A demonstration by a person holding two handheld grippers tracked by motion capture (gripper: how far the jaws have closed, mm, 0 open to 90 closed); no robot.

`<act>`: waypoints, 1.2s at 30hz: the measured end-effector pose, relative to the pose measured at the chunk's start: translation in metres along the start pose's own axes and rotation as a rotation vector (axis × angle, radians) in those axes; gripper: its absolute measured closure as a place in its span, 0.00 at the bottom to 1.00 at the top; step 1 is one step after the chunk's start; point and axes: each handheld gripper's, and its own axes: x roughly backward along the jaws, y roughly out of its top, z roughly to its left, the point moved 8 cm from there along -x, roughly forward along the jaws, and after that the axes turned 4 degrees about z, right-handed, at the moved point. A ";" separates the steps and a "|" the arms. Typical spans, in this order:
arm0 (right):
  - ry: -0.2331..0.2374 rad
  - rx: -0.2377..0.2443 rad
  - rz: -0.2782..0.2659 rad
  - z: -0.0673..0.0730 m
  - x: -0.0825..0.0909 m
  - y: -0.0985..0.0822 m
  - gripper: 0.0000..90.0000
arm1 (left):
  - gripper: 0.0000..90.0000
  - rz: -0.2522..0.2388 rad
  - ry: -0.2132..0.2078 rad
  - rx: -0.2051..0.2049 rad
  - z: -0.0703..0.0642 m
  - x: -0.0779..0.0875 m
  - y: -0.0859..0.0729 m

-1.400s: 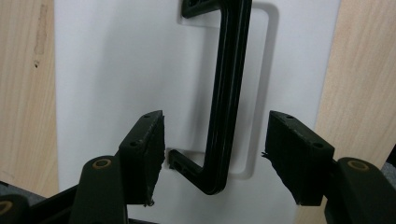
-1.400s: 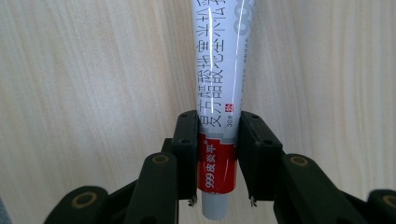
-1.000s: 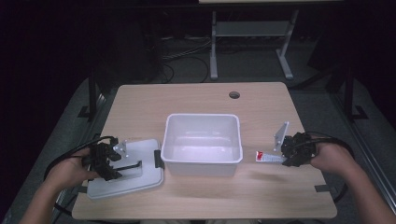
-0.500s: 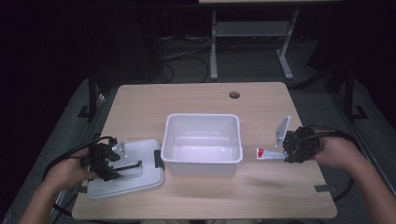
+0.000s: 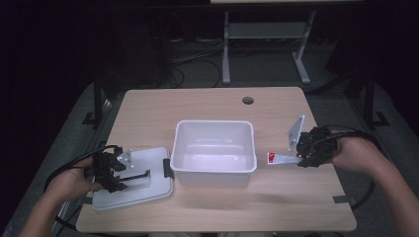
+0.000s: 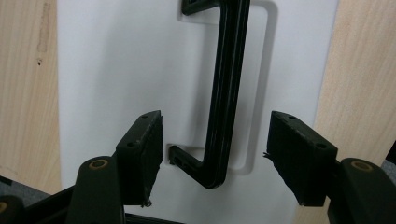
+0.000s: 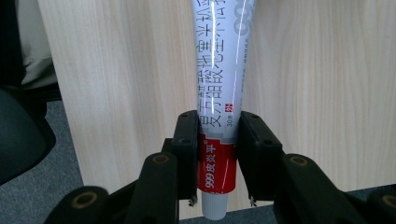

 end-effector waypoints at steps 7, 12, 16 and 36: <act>-0.008 0.020 -0.010 -0.001 0.012 0.007 0.77 | 0.39 -0.001 -0.003 -0.001 0.000 0.001 0.000; -0.015 0.027 -0.025 -0.001 0.022 0.015 0.77 | 0.39 -0.004 -0.002 0.002 -0.001 0.000 0.000; -0.024 0.040 -0.029 0.000 0.030 0.024 0.77 | 0.39 -0.013 -0.001 0.006 0.000 0.002 -0.001; -0.018 0.138 -0.048 0.003 0.042 0.093 0.77 | 0.39 -0.013 -0.003 0.001 -0.001 0.002 0.000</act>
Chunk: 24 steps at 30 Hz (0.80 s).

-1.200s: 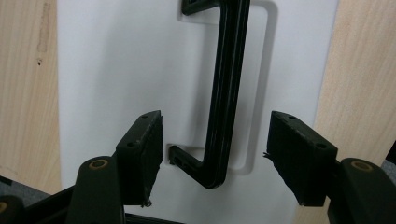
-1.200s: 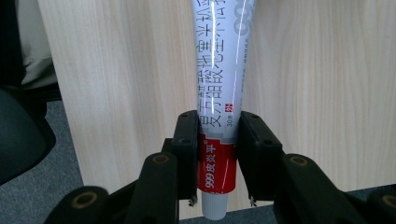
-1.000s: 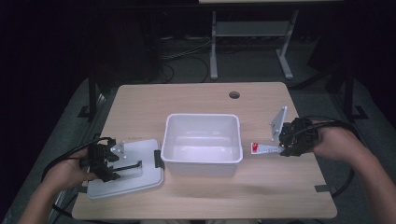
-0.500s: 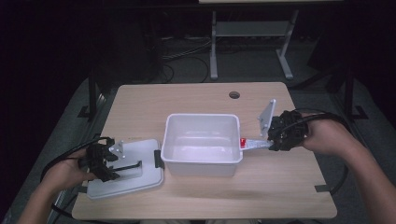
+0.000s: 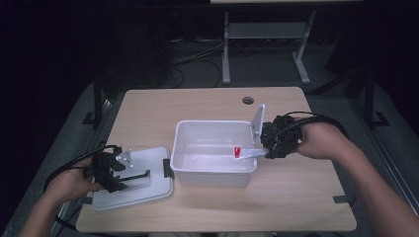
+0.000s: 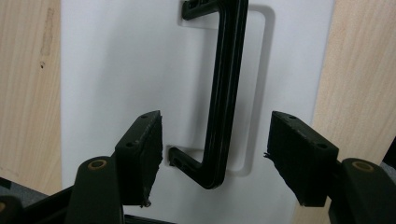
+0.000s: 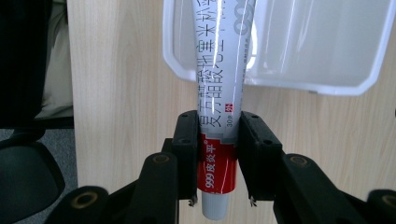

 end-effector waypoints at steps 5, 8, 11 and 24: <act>0.005 0.012 0.000 -0.002 -0.005 0.011 0.77 | 0.39 0.000 -0.004 0.002 0.000 -0.001 0.000; 0.007 0.013 0.001 -0.002 -0.006 0.016 0.77 | 0.39 -0.004 -0.003 0.005 0.000 -0.001 0.000; 0.009 0.020 -0.003 -0.002 -0.007 0.022 0.77 | 0.39 -0.003 0.000 0.004 0.000 -0.001 -0.001; 0.025 0.035 0.012 -0.003 -0.016 0.044 0.77 | 0.39 -0.002 -0.003 0.006 0.000 -0.003 -0.003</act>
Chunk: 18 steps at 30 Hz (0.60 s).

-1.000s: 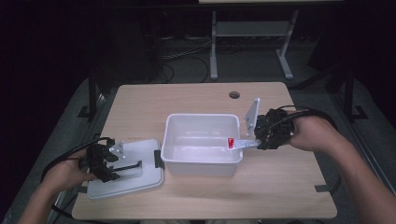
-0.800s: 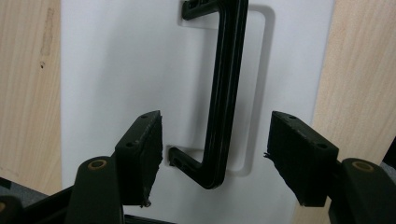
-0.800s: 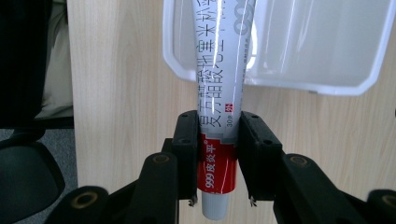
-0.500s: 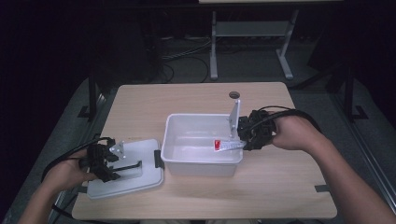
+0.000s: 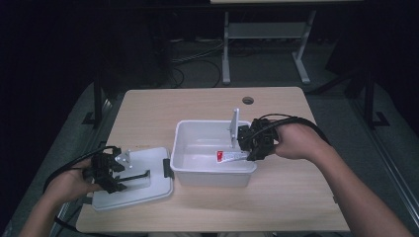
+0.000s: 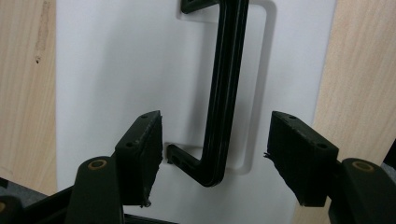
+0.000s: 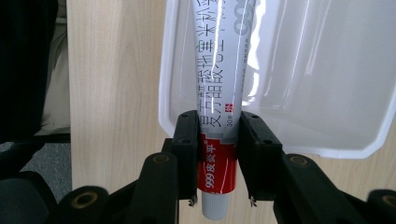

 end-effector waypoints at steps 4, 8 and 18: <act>0.002 0.007 0.000 0.000 -0.002 0.006 0.77 | 0.39 -0.002 0.000 0.000 0.000 0.000 0.000; 0.007 0.013 0.002 -0.001 -0.005 0.012 0.77 | 0.39 -0.008 -0.002 0.001 -0.001 0.000 0.000; 0.015 0.005 -0.002 -0.004 -0.012 0.023 0.77 | 0.39 -0.008 -0.003 -0.001 0.000 -0.001 0.000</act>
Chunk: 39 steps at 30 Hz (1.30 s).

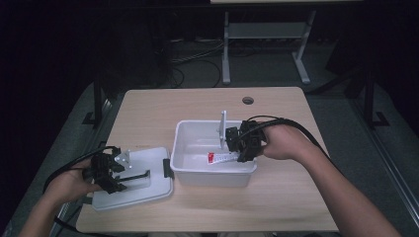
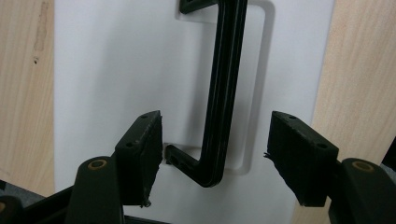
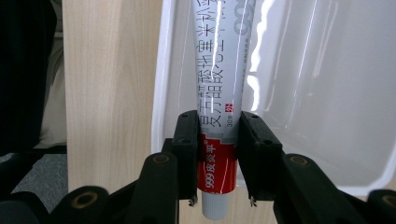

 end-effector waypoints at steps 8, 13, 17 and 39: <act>0.010 -0.013 0.001 -0.001 -0.006 0.006 0.77 | 0.39 -0.002 0.002 0.002 0.000 0.000 -0.001; 0.015 -0.018 0.008 -0.002 -0.011 0.009 0.77 | 0.39 -0.001 0.004 0.002 0.000 0.001 -0.002; 0.017 -0.022 0.010 -0.003 -0.013 0.012 0.77 | 0.39 0.000 0.003 0.003 0.000 -0.001 -0.002; 0.035 -0.053 0.027 -0.011 -0.039 0.017 0.77 | 0.39 -0.010 0.010 0.006 0.000 0.000 -0.004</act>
